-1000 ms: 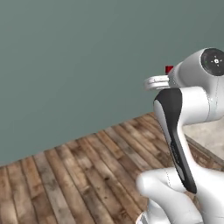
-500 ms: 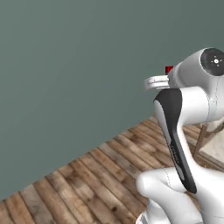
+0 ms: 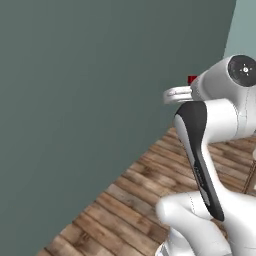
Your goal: There is a bowl on the dining counter. Grab a lemon wedge from the fridge and place it in the bowl. Then get the liquor bottle and glass cup from the cabinet and place them next to the bowl.
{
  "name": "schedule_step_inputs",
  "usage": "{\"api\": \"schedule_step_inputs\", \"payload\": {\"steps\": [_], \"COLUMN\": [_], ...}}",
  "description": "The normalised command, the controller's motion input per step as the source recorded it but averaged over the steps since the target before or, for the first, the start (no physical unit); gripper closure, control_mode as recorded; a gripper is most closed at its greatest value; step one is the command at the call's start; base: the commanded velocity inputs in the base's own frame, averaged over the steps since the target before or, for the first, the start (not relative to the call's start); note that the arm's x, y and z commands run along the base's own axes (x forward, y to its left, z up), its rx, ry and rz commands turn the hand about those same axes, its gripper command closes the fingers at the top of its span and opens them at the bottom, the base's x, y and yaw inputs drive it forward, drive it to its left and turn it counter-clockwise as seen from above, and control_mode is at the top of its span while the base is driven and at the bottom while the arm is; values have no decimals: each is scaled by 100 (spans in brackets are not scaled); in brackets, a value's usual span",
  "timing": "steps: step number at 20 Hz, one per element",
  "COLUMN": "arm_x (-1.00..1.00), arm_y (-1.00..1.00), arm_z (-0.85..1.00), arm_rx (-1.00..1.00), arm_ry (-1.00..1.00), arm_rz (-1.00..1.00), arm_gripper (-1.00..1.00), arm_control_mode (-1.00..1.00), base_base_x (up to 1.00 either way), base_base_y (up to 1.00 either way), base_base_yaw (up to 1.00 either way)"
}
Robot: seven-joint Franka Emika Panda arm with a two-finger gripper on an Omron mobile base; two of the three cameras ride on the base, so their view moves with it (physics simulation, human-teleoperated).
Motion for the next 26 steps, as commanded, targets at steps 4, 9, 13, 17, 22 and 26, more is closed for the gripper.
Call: {"api": "schedule_step_inputs", "payload": {"steps": [4, 9, 13, 17, 22, 26], "arm_x": [0, 0, 0, 0, 0, 0], "arm_y": [0, 0, 0, 0, 0, 0], "arm_z": [0, 0, 0, 0, 0, 0], "arm_rx": [0, 0, 0, 0, 0, 0], "arm_ry": [0, 0, 0, 0, 0, 0], "arm_rz": [0, 0, 0, 0, 0, 0], "arm_gripper": [100, 100, 100, 100, 100, 100], "arm_control_mode": [100, 100, 100, 100, 100, 100], "base_base_x": [71, 65, 66, 75, 87, 92], "base_base_y": [32, 29, 26, 23, 26, 32], "base_base_yaw": [-50, -53, -52, -52, -53, -52]}}
